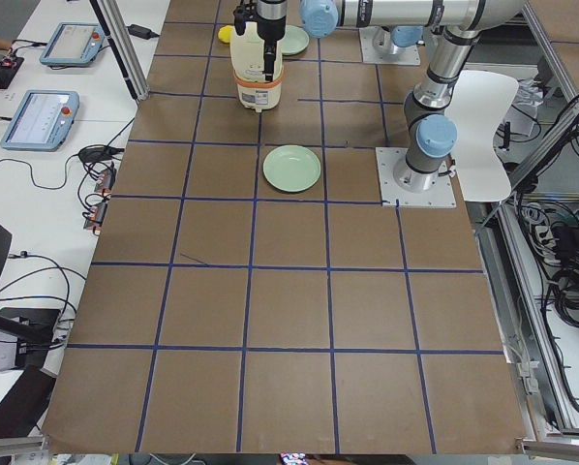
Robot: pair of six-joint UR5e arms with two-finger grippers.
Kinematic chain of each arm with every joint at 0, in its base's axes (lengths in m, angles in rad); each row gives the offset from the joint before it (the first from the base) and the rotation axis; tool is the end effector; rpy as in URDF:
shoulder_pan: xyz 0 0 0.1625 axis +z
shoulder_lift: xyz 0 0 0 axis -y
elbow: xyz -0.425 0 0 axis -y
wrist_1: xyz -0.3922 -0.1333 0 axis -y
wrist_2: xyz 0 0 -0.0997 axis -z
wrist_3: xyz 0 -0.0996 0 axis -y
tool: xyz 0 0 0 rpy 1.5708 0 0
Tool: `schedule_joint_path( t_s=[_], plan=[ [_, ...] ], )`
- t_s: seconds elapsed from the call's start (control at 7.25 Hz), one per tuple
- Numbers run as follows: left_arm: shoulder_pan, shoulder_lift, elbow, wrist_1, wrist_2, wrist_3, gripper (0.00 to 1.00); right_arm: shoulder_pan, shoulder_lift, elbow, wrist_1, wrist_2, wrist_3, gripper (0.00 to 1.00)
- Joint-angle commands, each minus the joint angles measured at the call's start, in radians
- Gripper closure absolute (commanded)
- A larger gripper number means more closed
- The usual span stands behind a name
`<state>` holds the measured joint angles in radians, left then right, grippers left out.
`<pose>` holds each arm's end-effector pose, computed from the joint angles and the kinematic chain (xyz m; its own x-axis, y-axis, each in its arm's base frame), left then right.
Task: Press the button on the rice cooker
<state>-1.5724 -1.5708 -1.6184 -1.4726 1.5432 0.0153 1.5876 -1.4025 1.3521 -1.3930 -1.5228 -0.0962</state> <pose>-0.1368 -0.4961 0.4744 -0.9995 0.0183 0.0268 0.0169 0.9986 -0.0510 0.1473 -0.5467 0.4899 -0.9926 -0.1059 -0.0596 -0.1125 0.9861 0.1219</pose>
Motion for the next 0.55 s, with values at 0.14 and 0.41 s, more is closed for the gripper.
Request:
schedule_joint_path(
  t_s=[0.14,0.41],
  plan=[
    [0.000,0.000,0.000,0.000,0.000,0.000,0.00,-0.050,-0.049,0.071,-0.021,-0.034,-0.007,0.00],
    [0.000,0.000,0.000,0.000,0.000,0.000,0.00,-0.046,-0.049,0.071,-0.020,-0.030,-0.005,0.00]
  ],
)
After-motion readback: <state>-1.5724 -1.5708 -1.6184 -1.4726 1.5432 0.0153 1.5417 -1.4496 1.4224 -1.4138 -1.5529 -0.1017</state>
